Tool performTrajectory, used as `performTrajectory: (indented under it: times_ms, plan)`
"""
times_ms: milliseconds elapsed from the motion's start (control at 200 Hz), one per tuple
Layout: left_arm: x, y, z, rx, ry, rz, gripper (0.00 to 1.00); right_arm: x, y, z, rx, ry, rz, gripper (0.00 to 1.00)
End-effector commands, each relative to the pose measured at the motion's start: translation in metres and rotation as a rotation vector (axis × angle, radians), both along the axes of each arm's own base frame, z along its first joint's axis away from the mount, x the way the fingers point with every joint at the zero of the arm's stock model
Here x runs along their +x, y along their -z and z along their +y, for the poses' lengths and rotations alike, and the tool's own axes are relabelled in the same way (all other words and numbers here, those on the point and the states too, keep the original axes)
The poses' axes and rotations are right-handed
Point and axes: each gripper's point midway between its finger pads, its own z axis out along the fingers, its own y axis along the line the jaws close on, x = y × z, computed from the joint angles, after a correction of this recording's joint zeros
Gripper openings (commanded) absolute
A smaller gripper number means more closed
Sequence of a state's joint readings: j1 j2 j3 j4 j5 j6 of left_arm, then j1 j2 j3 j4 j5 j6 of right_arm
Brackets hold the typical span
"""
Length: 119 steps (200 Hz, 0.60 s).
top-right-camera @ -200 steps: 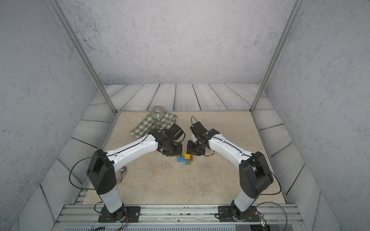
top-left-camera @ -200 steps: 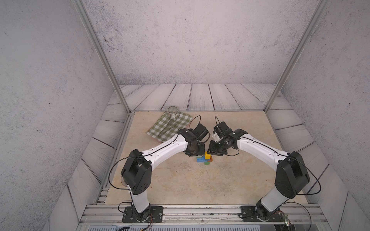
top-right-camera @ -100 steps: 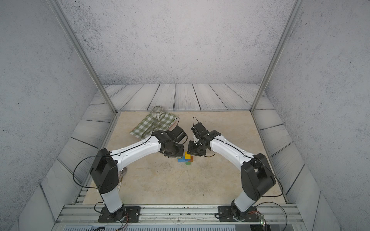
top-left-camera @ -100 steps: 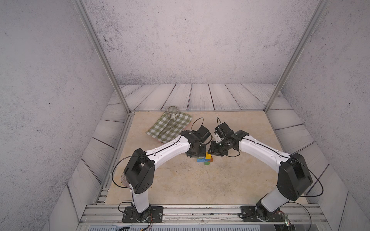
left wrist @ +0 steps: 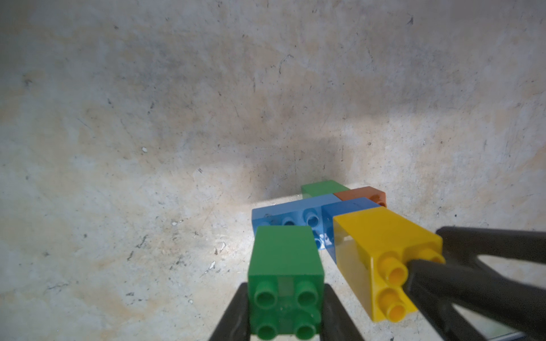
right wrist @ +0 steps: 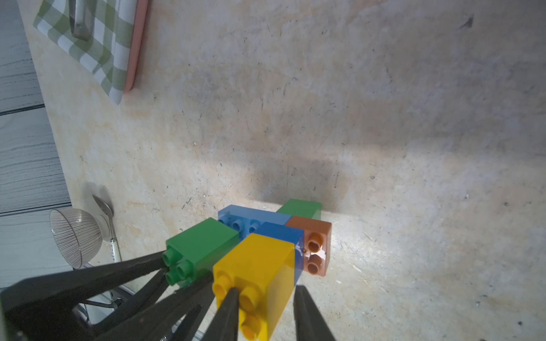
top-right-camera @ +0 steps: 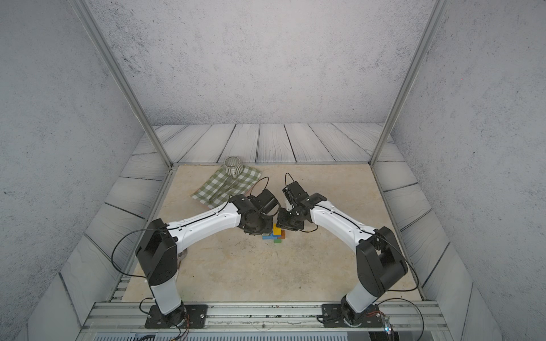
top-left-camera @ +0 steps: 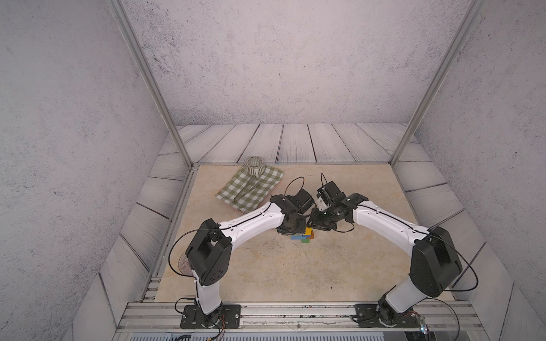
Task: Assemble the number 4 with lego
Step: Assemble the lego brick with the lego brick.
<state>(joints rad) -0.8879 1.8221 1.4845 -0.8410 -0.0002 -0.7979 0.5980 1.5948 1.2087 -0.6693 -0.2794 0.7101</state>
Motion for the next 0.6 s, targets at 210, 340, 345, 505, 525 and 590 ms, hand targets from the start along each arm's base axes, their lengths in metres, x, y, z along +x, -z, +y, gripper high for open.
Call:
performTrajectory:
  times_ms: [210,340,345,505,525,590]
  plan:
    - [0.002,0.009,0.009,0.052,-0.052,-0.006,0.0,-0.02,0.032,-0.027,-0.131,0.031,0.095,0.33]
    - [0.003,0.012,0.008,0.057,-0.055,-0.002,0.0,-0.02,0.032,-0.027,-0.132,0.034,0.096,0.33]
    - [0.003,0.012,0.008,0.056,-0.056,-0.002,0.0,-0.02,0.032,-0.027,-0.133,0.034,0.096,0.33]
    - [0.001,0.016,0.006,0.059,-0.057,0.017,0.0,-0.02,0.032,-0.027,-0.131,0.036,0.096,0.33]
    - [0.001,0.017,0.006,0.059,-0.059,0.019,0.0,-0.02,0.033,-0.027,-0.132,0.035,0.098,0.33]
    - [0.0,0.018,0.006,0.063,-0.062,0.021,0.0,-0.02,0.033,-0.027,-0.132,0.036,0.096,0.33]
